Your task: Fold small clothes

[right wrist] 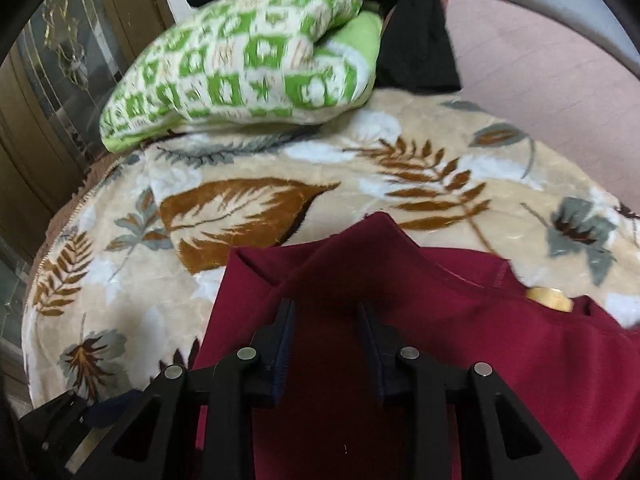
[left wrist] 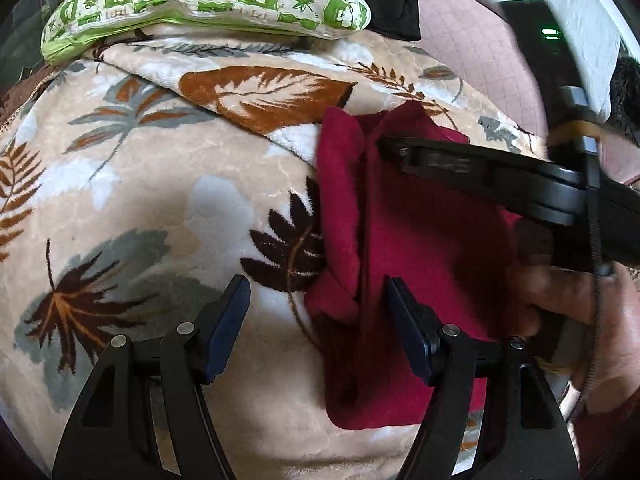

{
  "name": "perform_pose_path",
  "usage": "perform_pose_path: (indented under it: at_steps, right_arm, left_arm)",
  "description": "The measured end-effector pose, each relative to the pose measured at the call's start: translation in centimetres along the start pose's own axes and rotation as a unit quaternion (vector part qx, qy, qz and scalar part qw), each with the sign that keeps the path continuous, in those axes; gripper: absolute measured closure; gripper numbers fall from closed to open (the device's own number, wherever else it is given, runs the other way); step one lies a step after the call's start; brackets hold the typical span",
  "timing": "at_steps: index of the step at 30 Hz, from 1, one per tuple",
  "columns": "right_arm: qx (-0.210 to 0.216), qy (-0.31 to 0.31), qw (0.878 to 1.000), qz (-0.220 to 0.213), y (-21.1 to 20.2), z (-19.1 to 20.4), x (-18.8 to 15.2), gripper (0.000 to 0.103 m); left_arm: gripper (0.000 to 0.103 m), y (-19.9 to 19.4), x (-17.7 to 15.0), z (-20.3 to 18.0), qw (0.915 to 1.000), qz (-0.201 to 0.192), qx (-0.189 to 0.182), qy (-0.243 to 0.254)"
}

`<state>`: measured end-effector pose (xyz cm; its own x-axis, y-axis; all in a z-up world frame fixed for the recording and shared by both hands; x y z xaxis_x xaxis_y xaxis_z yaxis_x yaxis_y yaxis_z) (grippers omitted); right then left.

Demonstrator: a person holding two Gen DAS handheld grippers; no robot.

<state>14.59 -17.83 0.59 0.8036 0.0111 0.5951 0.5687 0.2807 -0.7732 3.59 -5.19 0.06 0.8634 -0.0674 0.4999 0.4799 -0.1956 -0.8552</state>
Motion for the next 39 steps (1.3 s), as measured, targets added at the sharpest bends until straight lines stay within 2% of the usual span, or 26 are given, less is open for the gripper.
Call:
perform_pose_path:
  at_steps: [5, 12, 14, 16, 20, 24, 27, 28, 30, 33, 35, 39]
  right_arm:
    - [-0.001, 0.017, 1.0, 0.003, 0.6, -0.4, 0.4, 0.072]
    - [0.007, 0.007, 1.0, -0.006, -4.3, -0.8, -1.5, 0.072]
    - [0.013, 0.012, 1.0, -0.014, -6.3, -1.5, -3.0, 0.066]
    - [0.013, 0.024, 0.999, -0.03, -8.6, -2.8, -5.0, 0.058]
    - [-0.03, 0.061, 0.996, -0.05, -13.3, -7.6, -9.7, 0.052]
    - [-0.061, 0.107, 0.991, -0.043, -16.1, -12.1, -12.8, 0.05]
    - [-0.074, 0.138, 0.985, -0.071, -19.0, -14.6, -14.6, 0.05]
    - [-0.082, 0.149, 0.982, -0.084, -20.1, -15.6, -15.3, 0.047]
    - [-0.098, 0.175, 0.975, -0.099, -21.4, -17.5, -16.6, 0.033]
    - [-0.101, 0.218, 0.967, -0.088, -21.4, -20.4, -18.4, 0.032]
    - [-0.085, 0.23, 0.966, -0.078, -20.6, -21.4, -19.1, 0.032]
    - [-0.047, 0.237, 0.968, -0.073, -18.3, -21.9, -19.4, 0.032]
  left_arm:
    - [0.032, 0.1, -0.1, 0.1, 1.0, 0.002, -0.001, -0.003]
    - [0.032, -0.3, -0.7, 0.8, 0.9996, 0.006, -0.016, -0.022]
    - [0.032, -0.7, -0.8, 1.2, 0.9992, 0.007, -0.025, -0.031]
    - [0.032, -1.0, -0.8, 1.6, 0.999, 0.006, -0.029, -0.034]
    - [0.032, -1.0, -1.1, 1.7, 0.998, 0.018, -0.044, -0.041]
    - [0.032, -0.6, -1.4, 1.1, 0.9968, 0.03, -0.053, -0.052]
    - [0.032, -0.3, -1.5, 0.2, 0.9965, 0.035, -0.06, -0.048]
    - [0.032, 0.1, -1.5, -0.1, 0.9968, 0.037, -0.057, -0.042]
    - [0.027, 0.4, -1.5, -0.8, 0.9981, 0.03, -0.046, -0.029]
    - [0.022, 0.8, -1.1, -1.2, 0.9983, 0.03, -0.042, -0.027]
    - [0.013, 1.1, -1.0, -1.4, 0.9979, 0.031, -0.046, -0.033]
    - [0.01, 1.4, -0.8, -2.5, 0.9985, 0.027, -0.04, -0.027]
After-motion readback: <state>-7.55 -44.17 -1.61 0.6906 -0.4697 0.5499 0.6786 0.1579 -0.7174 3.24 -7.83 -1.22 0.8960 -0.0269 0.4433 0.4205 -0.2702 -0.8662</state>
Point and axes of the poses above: each gripper's, at about its wrist camera, not at the fingertips, and y roughly the way its jaws point, z to its left, x to its top, the point moved 2 cm from there along y, roughly the way its jaws point, and after that the axes turned 5 degrees about x, right-handed, at the moved point
